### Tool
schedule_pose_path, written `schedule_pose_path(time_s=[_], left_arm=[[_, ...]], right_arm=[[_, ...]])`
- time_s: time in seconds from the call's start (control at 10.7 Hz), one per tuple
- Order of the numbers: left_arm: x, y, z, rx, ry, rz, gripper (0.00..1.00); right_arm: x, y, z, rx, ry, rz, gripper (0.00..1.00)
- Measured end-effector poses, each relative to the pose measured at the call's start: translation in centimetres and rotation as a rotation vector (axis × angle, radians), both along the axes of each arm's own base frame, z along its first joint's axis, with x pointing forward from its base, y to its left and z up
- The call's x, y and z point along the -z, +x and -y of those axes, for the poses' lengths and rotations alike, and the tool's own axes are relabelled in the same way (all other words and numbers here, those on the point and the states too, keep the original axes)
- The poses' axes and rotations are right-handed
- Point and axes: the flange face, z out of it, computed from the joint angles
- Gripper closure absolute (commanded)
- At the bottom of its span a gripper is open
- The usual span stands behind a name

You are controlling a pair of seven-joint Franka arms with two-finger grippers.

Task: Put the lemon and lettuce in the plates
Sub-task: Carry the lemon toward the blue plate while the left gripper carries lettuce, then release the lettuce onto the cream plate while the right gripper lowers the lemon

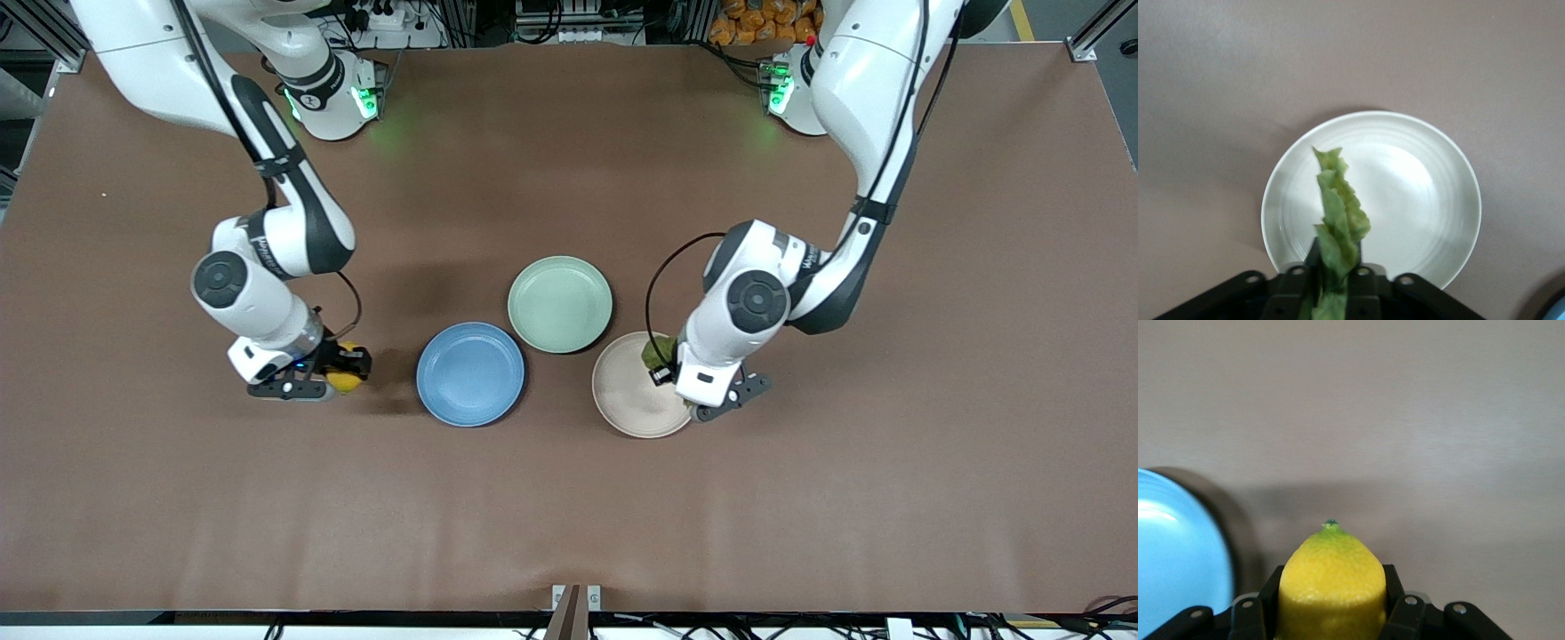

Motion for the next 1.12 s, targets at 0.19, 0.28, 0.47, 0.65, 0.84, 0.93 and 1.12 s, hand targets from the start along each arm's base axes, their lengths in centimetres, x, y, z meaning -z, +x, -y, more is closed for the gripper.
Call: schedule_pose_path(time_s=[0.19,0.28,0.47,0.65,0.84,0.93,1.12], left_arm=[[0.4,-0.7,0.2,0.038,0.066,-0.012,0.0],[0.5,-0.7,0.0,0.042,0.08,-0.019,0.0],[-0.1,-0.3,-1.0,0.036,0.095,-0.02,0.0],[-1.6,0.9,-3.6,0.053,0.104,-0.018,0.0],[-3.4,2.7,-7.7,0.069,0.106,-0.013,0.0],[-4.1,3.4,-9.9,0.051,0.107,-0.015,0.0],[-4.8,4.7,-14.2,-0.01,0.109,-0.021,0.0]], right_arm=[[0.0,0.8,-3.5,0.013,0.017,0.013,0.83],[0.3,1.0,-5.2,0.013,0.024,0.016,0.83],[1.0,1.3,-9.0,0.0,0.037,0.021,0.83],[2.0,1.5,-11.9,-0.022,0.045,0.021,0.82],[3.2,1.4,-14.3,-0.038,0.049,0.016,0.82],[3.8,1.2,-15.2,-0.043,0.05,0.012,0.78],[4.2,0.9,-16.1,-0.054,0.049,0.008,0.74]])
